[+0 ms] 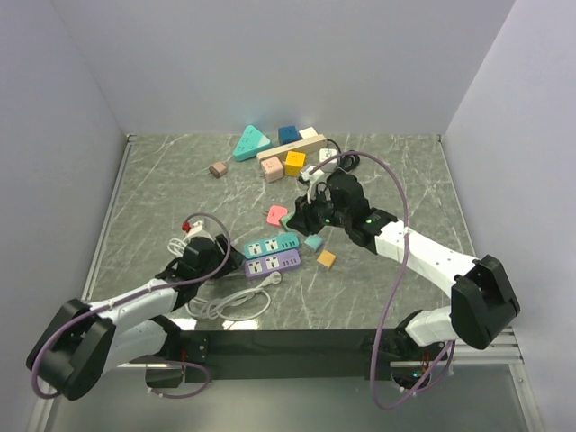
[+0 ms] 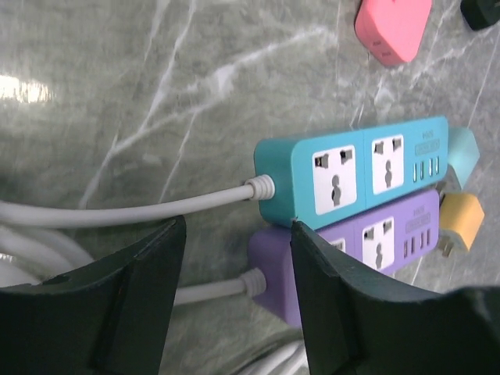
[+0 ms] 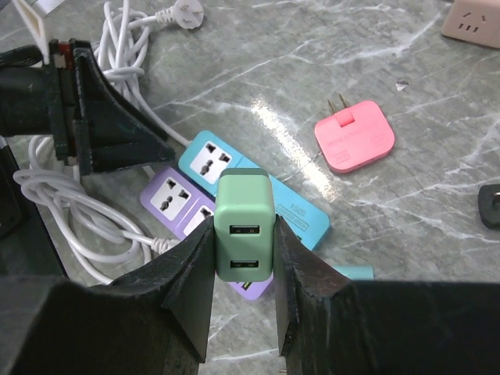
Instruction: Insert the plug
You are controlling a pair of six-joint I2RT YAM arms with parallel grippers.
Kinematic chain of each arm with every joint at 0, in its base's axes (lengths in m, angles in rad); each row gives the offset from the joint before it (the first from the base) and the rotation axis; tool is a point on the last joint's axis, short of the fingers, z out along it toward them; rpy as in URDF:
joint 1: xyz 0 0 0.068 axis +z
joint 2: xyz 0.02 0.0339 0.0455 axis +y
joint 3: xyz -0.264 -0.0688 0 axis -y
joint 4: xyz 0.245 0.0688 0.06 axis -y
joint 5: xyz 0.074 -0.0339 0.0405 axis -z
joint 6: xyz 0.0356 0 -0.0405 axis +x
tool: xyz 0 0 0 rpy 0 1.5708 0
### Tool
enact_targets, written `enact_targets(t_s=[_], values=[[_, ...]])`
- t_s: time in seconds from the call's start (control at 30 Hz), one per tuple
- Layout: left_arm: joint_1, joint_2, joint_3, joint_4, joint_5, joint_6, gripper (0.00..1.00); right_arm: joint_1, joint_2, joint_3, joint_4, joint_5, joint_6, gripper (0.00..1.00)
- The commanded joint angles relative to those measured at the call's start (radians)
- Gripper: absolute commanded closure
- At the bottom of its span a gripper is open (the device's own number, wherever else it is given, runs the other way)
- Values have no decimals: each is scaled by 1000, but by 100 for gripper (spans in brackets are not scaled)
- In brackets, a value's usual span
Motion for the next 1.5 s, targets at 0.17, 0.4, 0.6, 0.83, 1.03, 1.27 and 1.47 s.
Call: enact_targets(t_s=[0.17,0.4,0.6,0.83,1.03,1.27,1.47], values=[[85,201,101,160,-21,68,37,4,58,46,8,5,-23,100],[134,315,154,250,24,111,37,4,153,123,-49,68,-81,100],[137,336,174,286,67,140,37,10,230,212,-130,107,-133,100],[122,165,118,259,91,234,37,56,215,198,-167,108,-157,100],[65,17,122,75,111,211,37,141,212,177,-175,79,-273,100],[-16,-27,101,-56,104,177,37,221,203,108,-109,173,-348,100],[-25,-81,78,-63,126,175,37,244,158,49,-69,196,-415,100]])
